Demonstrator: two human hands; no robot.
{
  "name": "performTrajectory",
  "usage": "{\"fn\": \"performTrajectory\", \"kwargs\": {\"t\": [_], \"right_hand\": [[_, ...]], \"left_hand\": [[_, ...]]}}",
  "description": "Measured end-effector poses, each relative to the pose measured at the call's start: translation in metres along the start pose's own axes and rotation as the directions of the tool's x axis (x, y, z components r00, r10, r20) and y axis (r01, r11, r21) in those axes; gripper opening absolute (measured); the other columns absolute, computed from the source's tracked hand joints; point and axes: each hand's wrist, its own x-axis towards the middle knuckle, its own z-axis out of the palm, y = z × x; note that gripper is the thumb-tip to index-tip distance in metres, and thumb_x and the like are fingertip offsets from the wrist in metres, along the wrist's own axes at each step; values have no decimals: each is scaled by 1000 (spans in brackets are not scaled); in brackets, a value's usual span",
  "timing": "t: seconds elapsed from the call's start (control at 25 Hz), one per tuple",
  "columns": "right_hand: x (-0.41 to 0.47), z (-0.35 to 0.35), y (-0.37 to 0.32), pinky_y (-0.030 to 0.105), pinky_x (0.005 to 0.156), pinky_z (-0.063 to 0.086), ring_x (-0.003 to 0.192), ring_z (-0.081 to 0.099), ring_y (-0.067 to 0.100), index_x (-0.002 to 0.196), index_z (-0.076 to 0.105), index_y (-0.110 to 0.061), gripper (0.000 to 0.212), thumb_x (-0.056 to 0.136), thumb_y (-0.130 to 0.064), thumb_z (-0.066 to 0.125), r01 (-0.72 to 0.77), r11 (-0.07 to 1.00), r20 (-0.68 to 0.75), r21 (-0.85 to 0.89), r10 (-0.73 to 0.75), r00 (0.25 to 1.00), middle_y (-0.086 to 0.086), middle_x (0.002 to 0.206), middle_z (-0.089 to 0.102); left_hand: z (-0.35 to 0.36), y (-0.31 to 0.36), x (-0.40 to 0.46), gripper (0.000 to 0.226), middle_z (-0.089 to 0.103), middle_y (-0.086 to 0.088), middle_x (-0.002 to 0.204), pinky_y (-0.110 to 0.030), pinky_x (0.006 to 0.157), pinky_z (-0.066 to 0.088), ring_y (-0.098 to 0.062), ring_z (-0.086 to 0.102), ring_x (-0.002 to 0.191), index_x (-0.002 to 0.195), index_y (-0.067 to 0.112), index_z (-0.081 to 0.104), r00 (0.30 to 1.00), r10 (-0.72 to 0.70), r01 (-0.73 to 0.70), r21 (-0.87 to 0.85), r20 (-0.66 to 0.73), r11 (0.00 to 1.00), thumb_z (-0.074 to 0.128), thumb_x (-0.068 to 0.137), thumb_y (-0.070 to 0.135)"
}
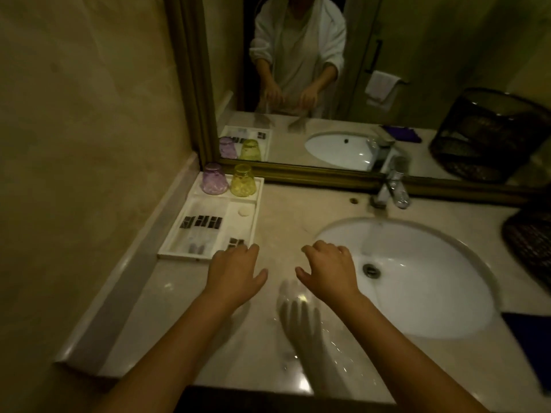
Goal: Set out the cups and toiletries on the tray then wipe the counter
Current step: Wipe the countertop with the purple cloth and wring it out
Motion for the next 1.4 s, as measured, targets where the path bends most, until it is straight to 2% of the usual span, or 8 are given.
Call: {"fn": "performTrajectory", "kwargs": {"t": [0.24, 0.36, 0.64, 0.84, 1.24, 1.4], "right_hand": [[-80, -29, 56, 37, 85, 40, 90, 59, 24, 108, 59, -15, 39, 84, -45, 51, -129, 991, -60, -20, 128, 990, 5, 101, 63], [-133, -42, 87, 36, 84, 40, 91, 58, 25, 107, 59, -15, 39, 83, -45, 51, -163, 986, -78, -25, 161, 984, 5, 102, 63], [-268, -64, 159, 38, 86, 42, 101, 56, 23, 125, 49, -18, 50, 84, -47, 53, -167, 986, -51, -23, 166, 985, 6, 116, 60], [-328, -79, 203, 39, 86, 43, 102, 55, 22, 125, 49, -19, 51, 82, -46, 54, -235, 972, -76, -5, 234, 969, 4, 115, 60], [-351, -71, 309, 38, 86, 45, 105, 53, 22, 126, 47, -20, 51, 81, -42, 58, -389, 921, -83, 34, 390, 917, 4, 118, 57], [-328, -66, 369, 37, 88, 46, 109, 52, 22, 130, 44, -19, 53, 83, -39, 57, -420, 907, -48, 38, 421, 906, 5, 124, 55]], "left_hand": [[-18, 76, -26, 55, 63, -8, 106, -36, 77, 41, -28, 59, 94, 120, 16, 50, 993, 114, -113, 28, -39, 993, 46, 82, 56], [-16, 128, -55, 58, 62, -7, 108, -38, 84, 39, -27, 58, 98, 121, 17, 48, 991, 131, -130, 11, -34, 991, 45, 81, 58], [3, 250, -140, 62, 61, -4, 112, -42, 94, 36, -24, 56, 102, 122, 20, 48, 988, 157, -158, -91, -13, 983, 44, 77, 62], [0, 324, -162, 57, 61, -6, 112, -39, 89, 38, -25, 56, 102, 120, 18, 49, 969, 248, -246, -114, -3, 962, 45, 79, 58], [47, 422, -120, 55, 61, -5, 116, -37, 84, 44, -23, 57, 102, 124, 20, 47, 919, 387, -364, -213, 75, 907, 46, 82, 55], [70, 467, -72, 51, 62, -4, 111, -32, 74, 43, -21, 58, 95, 122, 20, 49, 900, 428, -397, -256, 78, 882, 46, 83, 53]]}}
